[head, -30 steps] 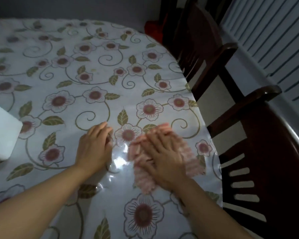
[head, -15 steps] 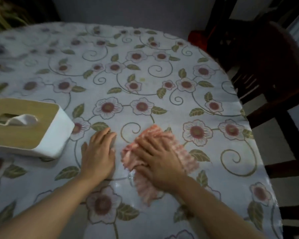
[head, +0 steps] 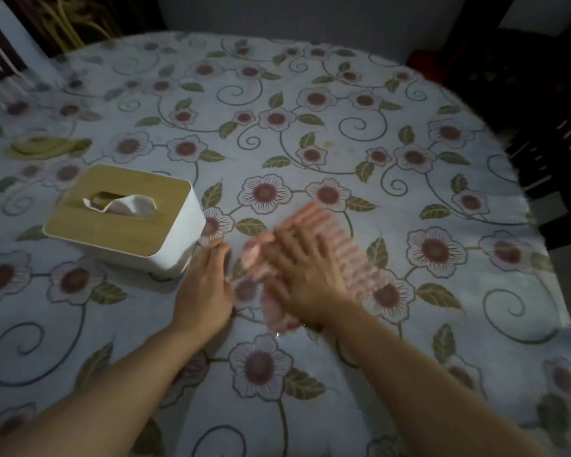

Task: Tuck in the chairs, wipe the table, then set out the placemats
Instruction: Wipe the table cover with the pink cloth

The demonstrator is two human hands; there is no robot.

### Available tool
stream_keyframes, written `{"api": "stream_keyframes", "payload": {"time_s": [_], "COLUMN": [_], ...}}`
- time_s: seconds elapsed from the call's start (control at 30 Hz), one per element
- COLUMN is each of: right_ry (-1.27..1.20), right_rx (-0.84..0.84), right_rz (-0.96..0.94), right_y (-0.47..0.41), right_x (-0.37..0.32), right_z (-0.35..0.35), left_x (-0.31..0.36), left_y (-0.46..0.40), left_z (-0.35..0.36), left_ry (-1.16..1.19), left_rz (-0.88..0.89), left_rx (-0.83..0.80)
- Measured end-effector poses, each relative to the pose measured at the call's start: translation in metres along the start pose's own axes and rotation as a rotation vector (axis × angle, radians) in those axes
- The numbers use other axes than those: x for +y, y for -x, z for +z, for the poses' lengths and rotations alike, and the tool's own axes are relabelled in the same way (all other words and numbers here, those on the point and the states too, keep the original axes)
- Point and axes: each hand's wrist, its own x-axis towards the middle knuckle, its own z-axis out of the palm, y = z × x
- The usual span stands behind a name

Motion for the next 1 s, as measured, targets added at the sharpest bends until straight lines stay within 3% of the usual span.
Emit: {"api": "stream_keyframes", "payload": {"time_s": [0.1, 0.17, 0.33, 0.4, 0.63, 0.77, 0.83, 0.93, 1.0], "right_ry": [0.036, 0.07, 0.08, 0.024, -0.115, -0.052, 0.023, 0.02, -0.014], "right_rx": [-0.054, -0.019, 0.093, 0.073, 0.073, 0.055, 0.104, 0.132, 0.178], "right_rz": [-0.325, -0.312, 0.567, 0.669, 0.238, 0.083, 0.291, 0.783, 0.972], "right_y": [0.059, 0.079, 0.11, 0.118, 0.196, 0.268, 0.296, 0.33, 0.34], "right_x": [-0.028, -0.008, 0.063, 0.038, -0.151, -0.183, -0.159, -0.121, -0.122], "right_z": [0.013, 0.015, 0.008, 0.012, 0.05, 0.066, 0.064, 0.056, 0.058], "left_x": [-0.005, -0.009, -0.017, -0.019, -0.025, -0.032, -0.037, -0.038, -0.038], "left_y": [0.016, 0.026, 0.058, 0.073, 0.141, 0.185, 0.203, 0.224, 0.235], "left_z": [-0.002, -0.003, -0.003, -0.003, -0.009, -0.011, -0.011, -0.013, -0.014], "left_ry": [-0.004, -0.036, -0.137, -0.153, -0.199, -0.173, -0.171, -0.168, -0.167], "left_rz": [0.037, 0.058, 0.125, 0.145, 0.263, 0.292, 0.3, 0.321, 0.345], "left_rx": [-0.012, -0.025, -0.058, -0.077, -0.138, -0.223, -0.262, -0.307, -0.339]}}
